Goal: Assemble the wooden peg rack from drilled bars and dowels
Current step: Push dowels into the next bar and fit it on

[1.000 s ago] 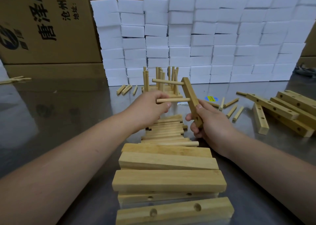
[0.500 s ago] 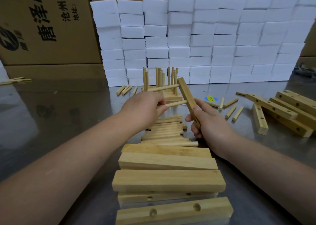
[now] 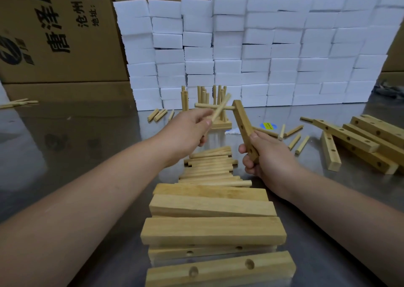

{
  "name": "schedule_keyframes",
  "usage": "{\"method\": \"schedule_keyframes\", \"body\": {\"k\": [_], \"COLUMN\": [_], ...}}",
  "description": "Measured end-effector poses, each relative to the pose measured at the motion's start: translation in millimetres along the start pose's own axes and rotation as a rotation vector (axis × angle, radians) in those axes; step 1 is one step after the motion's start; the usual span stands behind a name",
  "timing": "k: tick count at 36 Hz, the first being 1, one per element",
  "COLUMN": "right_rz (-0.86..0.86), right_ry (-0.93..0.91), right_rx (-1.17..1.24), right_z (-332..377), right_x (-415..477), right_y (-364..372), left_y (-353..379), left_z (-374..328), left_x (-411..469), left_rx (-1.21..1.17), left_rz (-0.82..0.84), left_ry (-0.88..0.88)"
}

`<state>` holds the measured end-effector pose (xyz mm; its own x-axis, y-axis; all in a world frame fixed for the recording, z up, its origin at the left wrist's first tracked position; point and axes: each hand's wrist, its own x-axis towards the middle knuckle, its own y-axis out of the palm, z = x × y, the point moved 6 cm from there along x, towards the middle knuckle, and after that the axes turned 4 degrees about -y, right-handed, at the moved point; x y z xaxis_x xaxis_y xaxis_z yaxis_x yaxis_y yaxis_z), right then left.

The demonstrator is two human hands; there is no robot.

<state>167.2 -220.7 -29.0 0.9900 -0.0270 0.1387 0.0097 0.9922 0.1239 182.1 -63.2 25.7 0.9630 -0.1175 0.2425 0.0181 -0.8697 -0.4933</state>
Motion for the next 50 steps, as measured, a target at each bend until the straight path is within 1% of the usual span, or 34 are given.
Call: {"method": "schedule_keyframes", "body": {"k": [3,5,12,15,17,24,27,29,36,39,43,50], "right_rz": [0.013,0.025,0.064,0.068,0.072,0.065,0.069,0.079,0.096,0.103,0.127,0.177], "right_ry": [0.005,0.012,0.029,0.032,0.031,0.049,0.054,0.051,0.04,0.036,0.024,0.008], "right_rx": [0.018,0.035,0.096,0.097,0.094,0.13,0.137,0.124,0.104,0.084,0.068,0.02], "right_z": [1.1,1.6,2.6,2.5,2.4,1.8,1.5,1.3,0.8,0.3,1.1,0.5], "right_x": [-1.1,-1.8,-3.6,-3.8,-3.6,-3.4,-3.0,-3.0,-2.3,-1.9,-2.4,-3.7], "right_y": [0.3,1.8,5.3,5.8,6.1,5.7,5.8,6.2,6.6,6.9,8.3,9.4], "left_y": [7.8,10.2,-1.6,-1.8,-0.4,7.9,11.3,12.4,16.5,15.3,11.8,10.0], "left_z": [-3.6,-6.5,-5.3,-0.3,3.2,3.1,4.1,3.9,6.5,8.0,4.7,-0.9], "left_x": [-4.5,-7.2,-4.1,-4.5,-3.7,-6.2,-7.1,-7.2,-7.8,-7.4,-7.9,-10.9], "left_rx": [-0.186,-0.256,-0.29,-0.3,-0.349,-0.626,-0.684,-0.701,-0.484,-0.279,-0.005,0.011], "left_rz": [0.092,0.107,-0.016,-0.051,-0.047,0.077,0.154,0.175,0.188,0.15,0.078,0.069], "left_ry": [-0.035,-0.03,-0.002,-0.028,-0.069,-0.202,-0.237,-0.239,-0.21,-0.192,-0.111,-0.042]}}
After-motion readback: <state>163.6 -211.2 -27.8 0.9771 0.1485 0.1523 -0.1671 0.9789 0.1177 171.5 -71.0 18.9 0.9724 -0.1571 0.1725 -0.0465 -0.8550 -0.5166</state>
